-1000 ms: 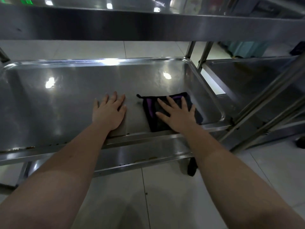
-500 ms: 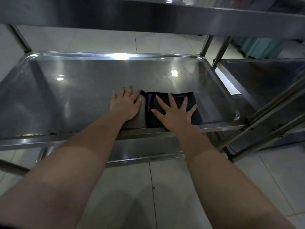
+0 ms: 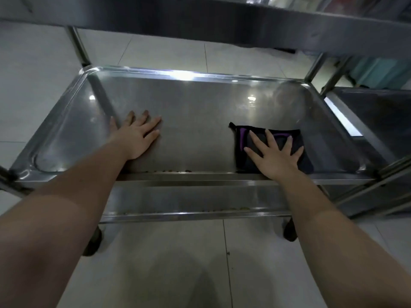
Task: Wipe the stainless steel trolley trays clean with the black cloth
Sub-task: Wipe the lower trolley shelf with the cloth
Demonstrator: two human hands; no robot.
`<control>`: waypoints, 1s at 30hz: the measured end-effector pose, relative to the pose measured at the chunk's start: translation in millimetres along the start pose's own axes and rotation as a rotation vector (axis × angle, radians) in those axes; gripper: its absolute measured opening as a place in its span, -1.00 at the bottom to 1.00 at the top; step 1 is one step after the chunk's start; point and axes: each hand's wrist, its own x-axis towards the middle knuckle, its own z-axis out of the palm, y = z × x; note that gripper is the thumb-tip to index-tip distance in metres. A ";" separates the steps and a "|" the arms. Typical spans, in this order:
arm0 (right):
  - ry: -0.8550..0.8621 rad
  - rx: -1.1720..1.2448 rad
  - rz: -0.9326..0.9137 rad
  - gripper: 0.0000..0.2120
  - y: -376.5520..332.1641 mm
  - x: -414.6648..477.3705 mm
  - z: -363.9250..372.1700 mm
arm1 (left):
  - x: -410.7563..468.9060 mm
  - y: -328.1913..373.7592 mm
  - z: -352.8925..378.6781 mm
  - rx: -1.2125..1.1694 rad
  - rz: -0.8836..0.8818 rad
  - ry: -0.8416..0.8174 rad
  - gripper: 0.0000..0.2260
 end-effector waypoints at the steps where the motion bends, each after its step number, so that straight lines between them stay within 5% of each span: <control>1: -0.005 0.007 -0.022 -0.35 -17.6 -0.2 1.2 | 1.5 0.4 0.8 0.003 0.001 0.009 -0.54; 7: 0.010 0.024 -0.193 -0.32 -178.9 -17.9 28.7 | 0.8 -6.3 1.7 -0.022 -0.010 0.014 -0.54; 11: 0.026 0.028 -0.179 -0.34 -127.7 -9.2 22.4 | -1.1 -9.5 1.1 -0.046 0.007 0.015 -0.53; 17: -0.012 0.078 0.131 -0.13 -13.1 -10.2 -4.6 | -5.0 -1.7 -1.4 -0.034 -0.008 0.036 -0.53; 25: 0.034 0.019 -0.162 -0.26 -199.8 -25.1 29.5 | -5.0 -3.9 2.2 -0.084 -0.013 0.087 -0.52; 30: -0.047 0.067 -0.219 -0.29 -197.8 -23.3 20.9 | -11.4 -7.4 -9.4 -0.398 0.034 0.195 -0.52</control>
